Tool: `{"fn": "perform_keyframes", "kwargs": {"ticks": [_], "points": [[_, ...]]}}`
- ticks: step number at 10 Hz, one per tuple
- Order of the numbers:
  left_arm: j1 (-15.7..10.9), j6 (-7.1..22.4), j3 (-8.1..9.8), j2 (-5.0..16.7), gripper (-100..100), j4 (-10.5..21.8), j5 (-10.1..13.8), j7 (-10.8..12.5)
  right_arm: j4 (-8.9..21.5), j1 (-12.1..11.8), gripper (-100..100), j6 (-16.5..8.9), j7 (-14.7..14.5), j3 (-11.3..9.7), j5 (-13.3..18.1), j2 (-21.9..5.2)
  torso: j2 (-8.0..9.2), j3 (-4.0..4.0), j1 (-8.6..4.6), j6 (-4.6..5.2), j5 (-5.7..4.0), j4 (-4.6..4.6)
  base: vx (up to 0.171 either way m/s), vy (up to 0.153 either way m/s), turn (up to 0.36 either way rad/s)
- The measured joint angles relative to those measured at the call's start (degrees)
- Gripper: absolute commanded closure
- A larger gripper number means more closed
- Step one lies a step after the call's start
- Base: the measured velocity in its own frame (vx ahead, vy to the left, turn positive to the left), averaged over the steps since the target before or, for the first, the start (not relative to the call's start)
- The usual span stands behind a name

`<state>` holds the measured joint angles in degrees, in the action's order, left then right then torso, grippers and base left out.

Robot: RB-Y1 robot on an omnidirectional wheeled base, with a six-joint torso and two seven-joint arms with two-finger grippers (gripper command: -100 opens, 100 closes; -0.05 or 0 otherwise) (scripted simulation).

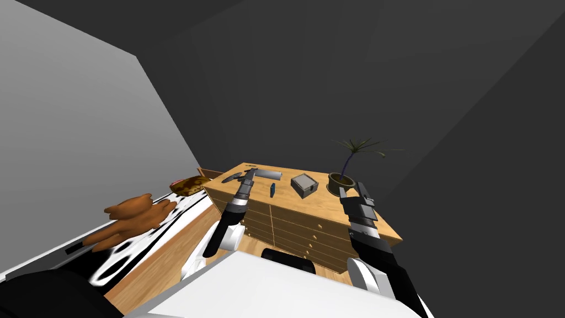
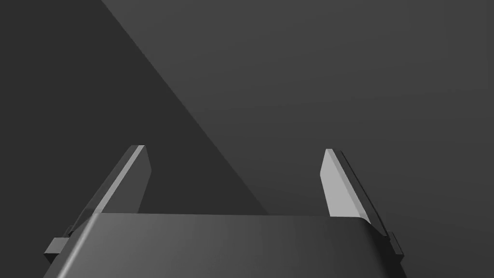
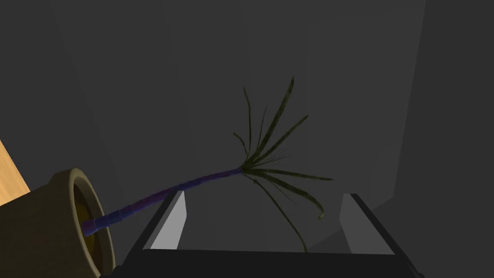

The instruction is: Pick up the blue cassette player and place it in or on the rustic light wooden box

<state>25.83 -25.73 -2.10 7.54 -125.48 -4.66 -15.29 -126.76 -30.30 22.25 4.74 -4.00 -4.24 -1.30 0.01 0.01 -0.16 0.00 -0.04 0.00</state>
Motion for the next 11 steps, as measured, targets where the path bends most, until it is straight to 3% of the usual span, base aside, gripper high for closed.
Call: {"fn": "perform_keyframes", "kwargs": {"ticks": [11], "points": [[-3.98,2.49,2.07,1.47,-100,12.66,-9.89,-10.09,0.0,0.0,0,0.0,0.0,0.0,0.0,0.0,0.0,0.0,-0.01,-0.01,-0.01,0.0,0.0,-0.04,-0.025]]}}
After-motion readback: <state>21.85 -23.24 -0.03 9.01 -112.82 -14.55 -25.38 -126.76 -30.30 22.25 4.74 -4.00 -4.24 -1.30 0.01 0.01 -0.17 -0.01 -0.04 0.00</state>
